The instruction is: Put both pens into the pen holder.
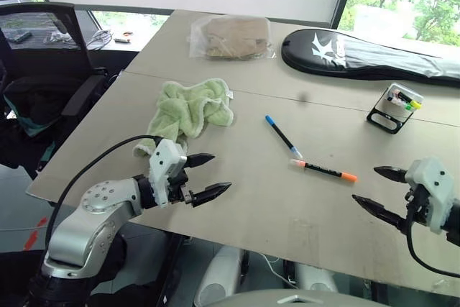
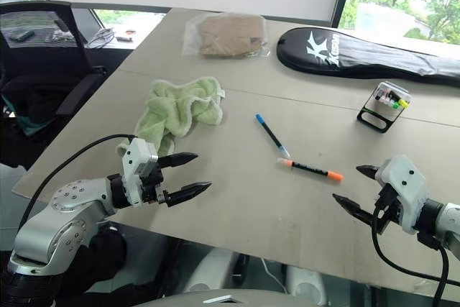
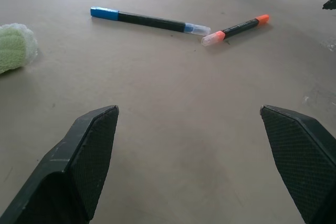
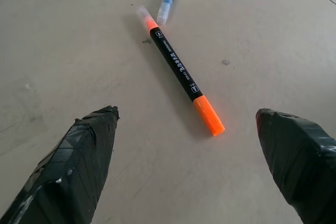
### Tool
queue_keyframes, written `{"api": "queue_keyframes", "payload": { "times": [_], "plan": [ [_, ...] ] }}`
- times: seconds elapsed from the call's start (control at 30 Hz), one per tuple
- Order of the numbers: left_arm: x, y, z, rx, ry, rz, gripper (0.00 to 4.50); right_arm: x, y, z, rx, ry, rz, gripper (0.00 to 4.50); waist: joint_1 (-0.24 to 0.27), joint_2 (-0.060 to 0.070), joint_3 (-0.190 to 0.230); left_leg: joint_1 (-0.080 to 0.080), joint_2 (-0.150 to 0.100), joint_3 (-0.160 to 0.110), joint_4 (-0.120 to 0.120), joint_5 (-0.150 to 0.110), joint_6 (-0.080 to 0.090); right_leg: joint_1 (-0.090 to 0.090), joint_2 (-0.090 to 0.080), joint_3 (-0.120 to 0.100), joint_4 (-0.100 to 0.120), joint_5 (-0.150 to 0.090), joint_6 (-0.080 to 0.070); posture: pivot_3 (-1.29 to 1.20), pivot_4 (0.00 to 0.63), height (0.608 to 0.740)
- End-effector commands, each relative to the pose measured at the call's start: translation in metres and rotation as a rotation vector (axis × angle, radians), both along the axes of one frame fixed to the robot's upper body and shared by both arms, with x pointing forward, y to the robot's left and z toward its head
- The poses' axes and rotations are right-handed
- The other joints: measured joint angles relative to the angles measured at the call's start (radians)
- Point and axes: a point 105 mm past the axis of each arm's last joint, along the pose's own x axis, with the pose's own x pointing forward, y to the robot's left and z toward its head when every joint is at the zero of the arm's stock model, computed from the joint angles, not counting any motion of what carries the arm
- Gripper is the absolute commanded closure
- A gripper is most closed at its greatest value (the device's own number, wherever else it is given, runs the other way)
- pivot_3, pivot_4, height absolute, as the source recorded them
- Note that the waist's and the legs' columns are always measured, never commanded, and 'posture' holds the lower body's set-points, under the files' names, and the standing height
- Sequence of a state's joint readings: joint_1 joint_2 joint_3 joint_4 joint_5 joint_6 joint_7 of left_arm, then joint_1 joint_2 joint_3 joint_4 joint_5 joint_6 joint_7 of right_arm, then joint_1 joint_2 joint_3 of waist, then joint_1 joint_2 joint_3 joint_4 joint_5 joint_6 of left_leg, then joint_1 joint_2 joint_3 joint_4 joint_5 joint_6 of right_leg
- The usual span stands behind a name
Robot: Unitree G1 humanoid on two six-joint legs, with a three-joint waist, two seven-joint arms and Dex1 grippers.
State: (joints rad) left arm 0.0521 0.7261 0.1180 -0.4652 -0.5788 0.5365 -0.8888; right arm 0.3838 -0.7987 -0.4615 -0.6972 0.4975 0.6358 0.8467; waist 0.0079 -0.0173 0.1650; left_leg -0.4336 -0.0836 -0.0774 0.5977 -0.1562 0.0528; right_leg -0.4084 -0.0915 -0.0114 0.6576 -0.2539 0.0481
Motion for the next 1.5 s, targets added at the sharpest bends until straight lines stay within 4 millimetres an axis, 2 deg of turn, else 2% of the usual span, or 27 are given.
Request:
{"api": "queue_keyframes", "payload": {
  "times": [0.03, 0.13, 0.27, 0.37, 0.43, 0.47, 0.5, 0.6, 0.77, 0.8, 1.0, 1.13, 1.17, 1.23, 1.37, 1.43, 1.5],
  "plan": [
    [0.005, -0.005, 0.017, -0.017, -0.086, -0.021, 0.00, 0.011, 0.012, 0.011, -0.064, -0.043, 0.062, 0.04, 0.003, 0.000, 0.000, 0.000, 0.000, 0.000, 0.000, 0.000, 0.000, 0.000, 0.000, 0.000, 0.000, 0.000, 0.000, 0.00, 0.150, 0.740],
    [0.014, -0.019, 0.036, -0.071, -0.183, -0.056, 0.00, 0.030, 0.043, 0.010, -0.117, 0.017, 0.157, 0.04, 0.000, 0.001, 0.003, 0.000, 0.001, 0.001, 0.002, 0.000, 0.000, 0.000, -0.001, -0.001, 0.000, 0.002, 0.003, 0.00, 0.150, 0.740],
    [0.016, -0.025, 0.043, -0.116, -0.189, -0.066, 0.00, 0.045, 0.059, 0.004, -0.131, 0.091, 0.175, 0.04, 0.007, -0.003, 0.001, 0.001, 0.002, 0.000, 0.002, 0.000, 0.000, 0.002, -0.005, -0.010, -0.002, 0.003, 0.003, 0.00, 0.150, 0.740],
    [0.004, -0.036, 0.043, -0.080, -0.174, -0.166, 0.00, 0.062, 0.071, -0.005, -0.160, 0.155, 0.169, 0.04, 0.006, -0.003, 0.002, -0.002, 0.001, 0.000, 0.002, 0.001, 0.002, 0.000, -0.005, -0.012, -0.006, 0.006, 0.000, 0.00, 0.150, 0.740],
    [-0.003, -0.042, 0.045, -0.089, -0.154, -0.204, 0.00, 0.071, 0.077, -0.007, -0.169, 0.178, 0.165, 0.54, 0.004, -0.003, 0.002, -0.004, 0.001, 0.000, 0.002, 0.002, 0.005, 0.000, -0.005, -0.012, -0.008, 0.006, 0.000, 0.00, 0.150, 0.740],
    [-0.006, -0.044, 0.046, -0.101, -0.137, -0.218, 0.00, 0.074, 0.078, -0.008, -0.170, 0.183, 0.160, 0.54, 0.004, -0.003, 0.002, -0.004, 0.001, 0.000, 0.002, 0.002, 0.006, 0.000, -0.005, -0.012, -0.010, 0.006, 0.000, 0.00, 0.150, 0.740],
    [-0.008, -0.046, 0.047, -0.099, -0.138, -0.224, 0.00, 0.078, 0.080, -0.009, -0.174, 0.192, 0.149, 0.85, 0.006, -0.003, 0.002, -0.005, 0.001, 0.000, 0.001, 0.002, 0.006, 0.000, -0.005, -0.012, -0.010, 0.006, 0.000, 0.00, 0.150, 0.740],
    [-0.012, -0.053, 0.052, -0.082, -0.158, -0.234, 0.00, 0.087, 0.080, -0.013, -0.197, 0.219, 0.126, 2.09, 0.008, -0.003, 0.002, -0.005, 0.001, 0.000, 0.002, 0.001, 0.006, 0.000, -0.005, -0.013, -0.010, 0.006, 0.000, 0.00, 0.150, 0.740],
    [-0.011, -0.058, 0.057, -0.085, -0.179, -0.220, 0.00, 0.086, 0.075, -0.025, -0.270, 0.279, 0.122, 4.18, 0.006, -0.002, 0.002, -0.004, 0.001, -0.001, 0.003, 0.001, 0.006, 0.001, -0.004, -0.013, -0.010, 0.007, 0.002, 0.00, 0.150, 0.740],
    [-0.010, -0.058, 0.057, -0.084, -0.180, -0.216, 0.00, 0.086, 0.074, -0.026, -0.279, 0.283, 0.120, 4.39, 0.006, -0.002, 0.002, -0.003, 0.001, -0.001, 0.003, 0.001, 0.006, 0.001, -0.004, -0.013, -0.010, 0.008, 0.002, 0.00, 0.150, 0.740],
    [-0.003, -0.060, 0.056, -0.093, -0.177, -0.203, 0.00, 0.087, 0.069, -0.024, -0.299, 0.269, 0.117, 4.39, 0.008, -0.002, 0.002, -0.001, 0.001, -0.001, 0.004, 0.001, 0.006, 0.004, -0.004, -0.014, -0.010, 0.008, 0.003, 0.00, 0.150, 0.740],
    [0.001, -0.058, 0.055, -0.108, -0.175, -0.192, 0.00, 0.090, 0.074, 0.010, -0.127, 0.171, 0.124, 4.39, 0.007, -0.002, 0.002, -0.001, 0.001, -0.001, 0.004, 0.001, 0.006, 0.004, -0.004, -0.014, -0.011, 0.008, 0.004, 0.00, 0.150, 0.740],
    [0.002, -0.058, 0.056, -0.116, -0.176, -0.186, 0.00, 0.091, 0.076, 0.021, -0.066, 0.133, 0.126, 4.39, 0.007, -0.002, 0.003, -0.001, 0.001, -0.001, 0.004, 0.001, 0.006, 0.005, -0.004, -0.014, -0.011, 0.009, 0.005, 0.00, 0.150, 0.740],
    [0.003, -0.057, 0.058, -0.137, -0.181, -0.173, 0.00, 0.092, 0.080, 0.058, 0.176, 0.030, 0.159, 4.39, 0.004, -0.002, 0.003, -0.001, 0.001, -0.001, 0.004, 0.001, 0.006, 0.004, -0.003, -0.013, -0.010, 0.011, 0.008, 0.00, 0.150, 0.740],
    [0.005, -0.059, 0.059, -0.176, -0.187, -0.163, 0.00, 0.106, 0.061, 0.106, 0.415, -0.203, 0.043, 4.39, 0.007, -0.002, 0.003, -0.001, 0.001, -0.002, 0.003, 0.001, 0.006, 0.005, -0.002, -0.013, -0.010, 0.012, 0.010, 0.00, 0.150, 0.740],
    [0.008, -0.064, 0.061, -0.210, -0.191, -0.160, 0.00, 0.125, 0.043, 0.129, 0.539, -0.356, -0.096, 4.39, 0.007, -0.002, 0.003, -0.001, 0.001, -0.002, 0.003, 0.001, 0.006, 0.005, -0.002, -0.013, -0.010, 0.012, 0.010, 0.00, 0.150, 0.740],
    [0.011, -0.067, 0.063, -0.230, -0.196, -0.160, 0.00, 0.139, 0.030, 0.139, 0.580, -0.453, -0.200, 4.39, 0.005, -0.001, 0.004, 0.000, 0.001, -0.002, 0.004, 0.001, 0.006, 0.005, -0.002, -0.013, -0.011, 0.012, 0.010, 0.00, 0.150, 0.740]
  ]
}}
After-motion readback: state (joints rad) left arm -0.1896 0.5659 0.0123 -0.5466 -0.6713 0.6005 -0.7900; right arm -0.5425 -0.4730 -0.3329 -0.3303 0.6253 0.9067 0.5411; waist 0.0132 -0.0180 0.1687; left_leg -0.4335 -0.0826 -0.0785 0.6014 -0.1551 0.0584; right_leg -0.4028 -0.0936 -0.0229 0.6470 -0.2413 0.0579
